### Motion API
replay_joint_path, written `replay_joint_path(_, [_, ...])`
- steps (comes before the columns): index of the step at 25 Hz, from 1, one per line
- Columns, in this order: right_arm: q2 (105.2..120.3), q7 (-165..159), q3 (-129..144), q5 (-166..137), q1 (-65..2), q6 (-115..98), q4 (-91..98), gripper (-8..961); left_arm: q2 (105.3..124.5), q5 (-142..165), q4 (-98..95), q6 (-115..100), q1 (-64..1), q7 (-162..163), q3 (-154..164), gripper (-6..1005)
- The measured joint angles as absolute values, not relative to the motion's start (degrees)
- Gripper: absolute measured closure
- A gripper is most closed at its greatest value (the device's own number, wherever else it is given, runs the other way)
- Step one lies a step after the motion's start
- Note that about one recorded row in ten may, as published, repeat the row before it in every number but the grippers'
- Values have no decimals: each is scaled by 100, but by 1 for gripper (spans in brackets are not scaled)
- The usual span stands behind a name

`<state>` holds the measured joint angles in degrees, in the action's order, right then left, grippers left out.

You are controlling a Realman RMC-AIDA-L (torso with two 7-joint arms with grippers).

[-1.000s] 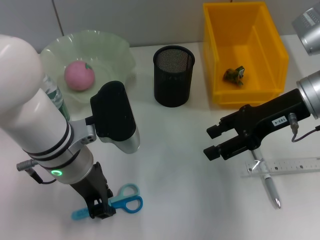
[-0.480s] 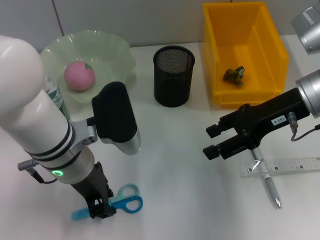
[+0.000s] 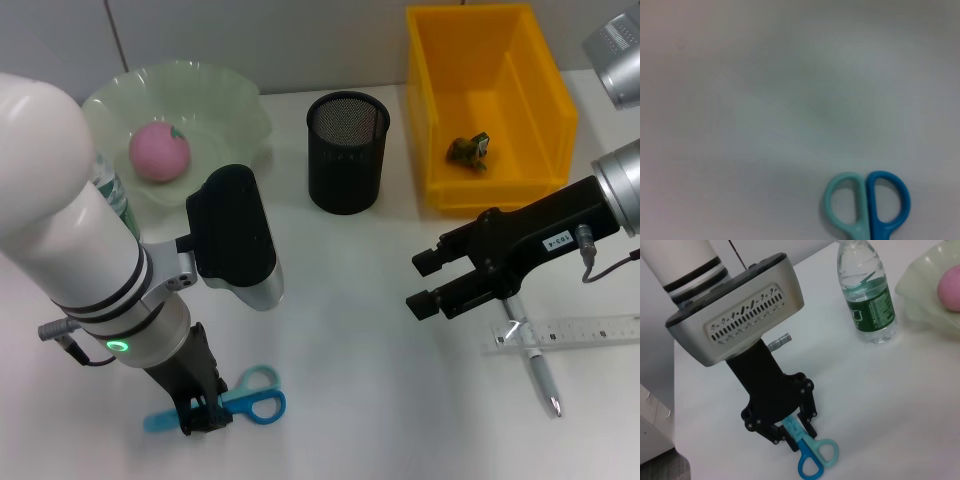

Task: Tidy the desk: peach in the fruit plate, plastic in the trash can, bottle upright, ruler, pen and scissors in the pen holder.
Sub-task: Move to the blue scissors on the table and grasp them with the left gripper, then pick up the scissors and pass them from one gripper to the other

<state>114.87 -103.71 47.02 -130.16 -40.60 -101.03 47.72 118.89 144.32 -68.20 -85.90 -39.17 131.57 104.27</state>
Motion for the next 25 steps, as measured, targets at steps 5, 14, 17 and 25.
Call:
replay_joint_path(5, [11487,-10375,4702,-13016,-4060,-10129,4773,232,11891,14439,-6845,-8583,-3896,13158,10384,711])
replay_joint_path(14, [11468,-10422,4625,-12980,-4060,-10166,4807,232,11874,14348,-7175,-8846,-3813,13034,9529,755])
replay_joint_path(17, [11465,-10491,4551,-12868,-4060,-10195,4817,232,11870,14184,-7307,-8894,-3715,12898,9031,753])
replay_joint_path(25, [11437,-11267,4312,-12501,-4051,-10173,4785,232,11862,13217,-7374,-8504,-3275,12150,7969,748])
